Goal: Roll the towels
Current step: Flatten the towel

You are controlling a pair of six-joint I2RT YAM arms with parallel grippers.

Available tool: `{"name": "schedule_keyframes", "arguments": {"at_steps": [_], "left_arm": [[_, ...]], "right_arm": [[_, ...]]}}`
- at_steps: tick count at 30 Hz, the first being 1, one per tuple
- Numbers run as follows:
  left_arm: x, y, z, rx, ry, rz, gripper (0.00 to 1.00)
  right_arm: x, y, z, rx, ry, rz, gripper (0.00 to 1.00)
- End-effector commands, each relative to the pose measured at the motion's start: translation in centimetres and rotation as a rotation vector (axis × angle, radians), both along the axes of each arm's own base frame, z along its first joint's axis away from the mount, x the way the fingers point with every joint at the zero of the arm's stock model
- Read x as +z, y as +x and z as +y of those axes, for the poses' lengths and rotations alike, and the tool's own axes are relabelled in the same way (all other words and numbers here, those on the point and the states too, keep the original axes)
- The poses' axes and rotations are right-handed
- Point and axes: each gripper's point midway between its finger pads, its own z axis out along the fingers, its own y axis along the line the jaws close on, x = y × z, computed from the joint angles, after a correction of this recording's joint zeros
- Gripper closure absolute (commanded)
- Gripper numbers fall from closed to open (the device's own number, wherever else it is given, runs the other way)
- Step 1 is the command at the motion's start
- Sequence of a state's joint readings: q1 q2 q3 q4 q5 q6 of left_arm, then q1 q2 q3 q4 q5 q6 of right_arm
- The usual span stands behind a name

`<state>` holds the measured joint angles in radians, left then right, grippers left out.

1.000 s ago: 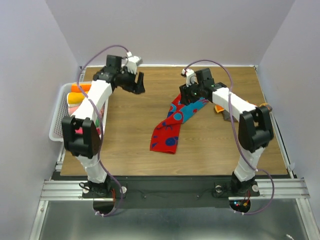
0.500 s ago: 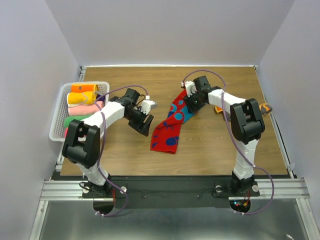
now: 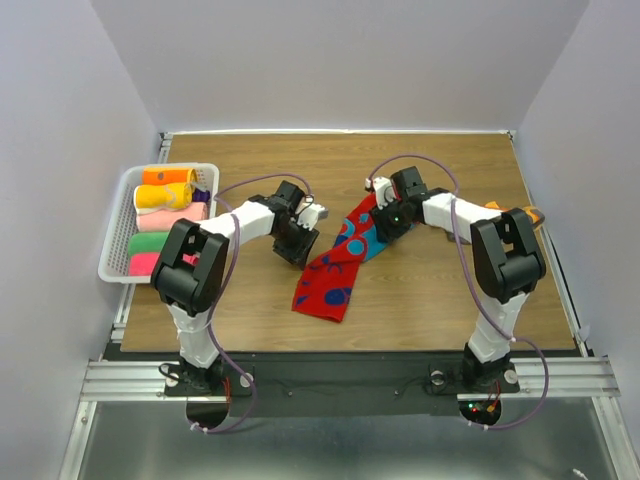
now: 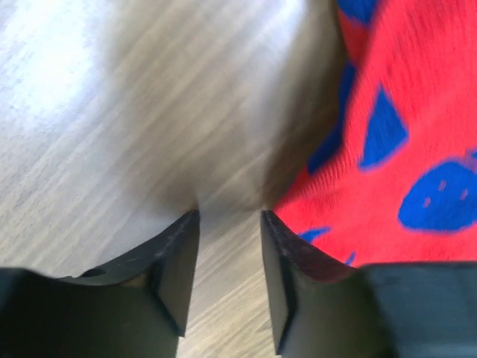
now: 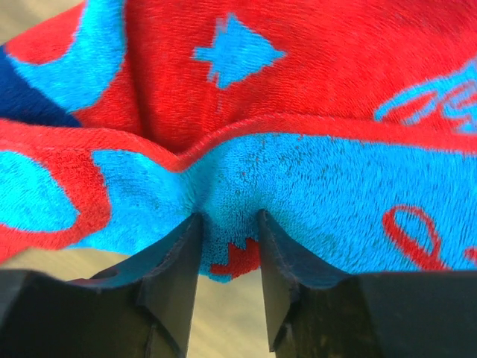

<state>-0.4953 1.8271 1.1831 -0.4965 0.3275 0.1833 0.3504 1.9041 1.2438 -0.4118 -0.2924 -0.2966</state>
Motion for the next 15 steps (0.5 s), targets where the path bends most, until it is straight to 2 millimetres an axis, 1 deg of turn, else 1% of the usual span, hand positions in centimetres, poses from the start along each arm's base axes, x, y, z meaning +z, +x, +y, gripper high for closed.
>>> {"name": "schedule_keyframes", "arguments": {"at_steps": [1, 2, 3, 4, 5, 6, 7, 8, 9, 10, 11, 12, 13, 14, 15], "left_arm": [[-0.8, 2.1, 0.0, 0.057, 0.013, -0.037, 0.55], [-0.8, 2.4, 0.0, 0.059, 0.014, -0.047, 0.57], [-0.9, 2.9, 0.3, 0.064, 0.022, -0.056, 0.62], [-0.6, 3.7, 0.7, 0.082, 0.019, -0.067, 0.64], [-0.2, 3.4, 0.3, 0.068, -0.026, -0.029, 0.69], [0.9, 3.5, 0.1, -0.003, -0.073, -0.043, 0.72], [2.1, 3.7, 0.0, -0.033, -0.100, -0.071, 0.73], [3.2, 3.5, 0.0, -0.084, -0.120, -0.111, 0.73], [6.4, 3.3, -0.3, -0.199, -0.170, -0.232, 0.72], [6.9, 2.3, 0.0, -0.235, -0.179, -0.254, 0.72], [7.7, 0.8, 0.0, -0.295, -0.211, -0.246, 0.73], [8.4, -0.3, 0.2, -0.356, -0.220, -0.249, 0.73], [9.1, -1.5, 0.2, -0.460, -0.216, -0.280, 0.73], [8.7, -3.7, 0.6, -0.506, -0.214, -0.215, 0.73], [8.7, -5.0, 0.3, -0.562, -0.214, -0.202, 0.73]], "right_arm": [[-3.9, -11.3, -1.0, 0.021, -0.068, 0.417, 0.60], [-3.7, -12.0, -0.7, 0.036, -0.065, 0.433, 0.60], [-3.4, -12.6, -0.3, 0.050, -0.045, 0.447, 0.62], [-3.3, -12.9, 0.0, 0.058, -0.041, 0.450, 0.64], [-3.3, -12.8, 0.0, 0.044, -0.039, 0.454, 0.64], [-3.3, -12.7, 0.0, 0.042, -0.040, 0.453, 0.64], [-3.3, -12.6, 0.1, 0.040, -0.042, 0.451, 0.65], [-3.4, -12.4, 0.1, 0.037, -0.045, 0.445, 0.65], [-3.3, -12.0, 0.1, 0.029, -0.049, 0.436, 0.66], [-3.3, -11.8, 0.2, 0.025, -0.047, 0.435, 0.67], [-3.6, -11.7, 0.1, 0.013, -0.056, 0.440, 0.67], [-3.6, -11.6, 0.1, 0.007, -0.056, 0.440, 0.68], [-3.6, -11.5, 0.2, 0.004, -0.055, 0.440, 0.68], [-3.9, -11.3, 0.1, -0.008, -0.061, 0.442, 0.68], [-3.9, -11.1, 0.1, -0.015, -0.058, 0.441, 0.68]]}}
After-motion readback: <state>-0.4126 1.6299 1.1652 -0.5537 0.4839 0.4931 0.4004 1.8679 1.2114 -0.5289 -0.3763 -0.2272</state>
